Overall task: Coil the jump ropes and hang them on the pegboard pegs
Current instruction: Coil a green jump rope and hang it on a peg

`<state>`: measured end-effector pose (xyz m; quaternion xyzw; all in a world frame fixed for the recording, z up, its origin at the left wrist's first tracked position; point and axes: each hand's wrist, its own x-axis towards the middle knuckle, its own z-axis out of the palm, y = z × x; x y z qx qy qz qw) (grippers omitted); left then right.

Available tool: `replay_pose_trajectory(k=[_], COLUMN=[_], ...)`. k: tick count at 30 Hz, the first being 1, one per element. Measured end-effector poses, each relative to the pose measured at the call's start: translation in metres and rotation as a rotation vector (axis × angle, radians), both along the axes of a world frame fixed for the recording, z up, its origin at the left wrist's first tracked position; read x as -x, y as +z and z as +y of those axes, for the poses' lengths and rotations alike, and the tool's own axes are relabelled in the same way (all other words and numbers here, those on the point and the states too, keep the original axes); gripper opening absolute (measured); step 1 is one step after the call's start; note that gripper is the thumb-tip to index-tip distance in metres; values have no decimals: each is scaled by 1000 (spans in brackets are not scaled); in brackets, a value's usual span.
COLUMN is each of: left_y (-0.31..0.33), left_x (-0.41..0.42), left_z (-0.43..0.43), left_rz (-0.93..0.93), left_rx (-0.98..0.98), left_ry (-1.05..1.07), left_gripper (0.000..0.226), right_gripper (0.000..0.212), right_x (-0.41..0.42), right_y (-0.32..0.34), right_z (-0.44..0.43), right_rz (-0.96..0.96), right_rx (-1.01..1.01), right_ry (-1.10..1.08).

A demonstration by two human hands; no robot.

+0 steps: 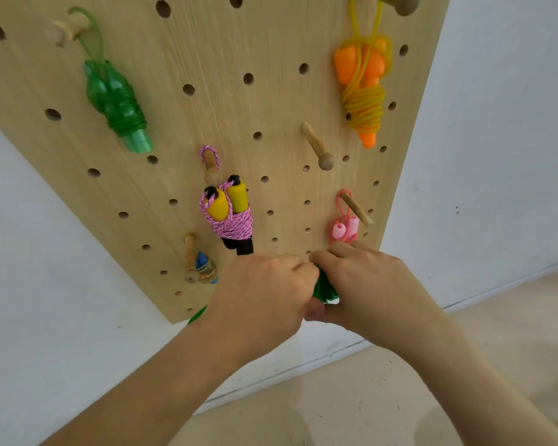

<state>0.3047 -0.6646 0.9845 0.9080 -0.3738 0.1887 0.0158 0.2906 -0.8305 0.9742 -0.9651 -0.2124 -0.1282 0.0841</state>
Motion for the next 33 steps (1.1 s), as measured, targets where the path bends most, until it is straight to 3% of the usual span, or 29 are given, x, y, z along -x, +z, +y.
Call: replay_pose_trajectory(k=[3,7,13,18,23,25,29,31,33], left_y=[10,18,32,14,8,8,11,16,19], left_x=[-5,-11,-29,-33,-32,-29,-15,-9,-8], left_z=[2,14,27,31,31,26,13,8,7], left_rz=[214,454,929,1023,1390,1287,522,332,209], left_rx=[20,20,554,624,711,690,102,9,-61], left_ry=[50,-27,82,92,44,111,182,111,46], left_gripper=[37,21,11,27,45,42,50,50,56], right_gripper=[43,48,46,45,35,45,102,102,88], right_x=[-2,-2,2,-1,1,7,22,17,5], right_y=[-11,-23,-17,-18,-24,-22,-2,11,22], right_z=[-4,-6,-5,-10,-7,-2,9,10,8], right_rz=[-3,-31,-208,-297,-427,-316,70,147,238], right_rx=[-24,52,-61,-128,-136,-79,208,234,124], right_ry=[56,78,185,239,150,59,-112,-73,-27])
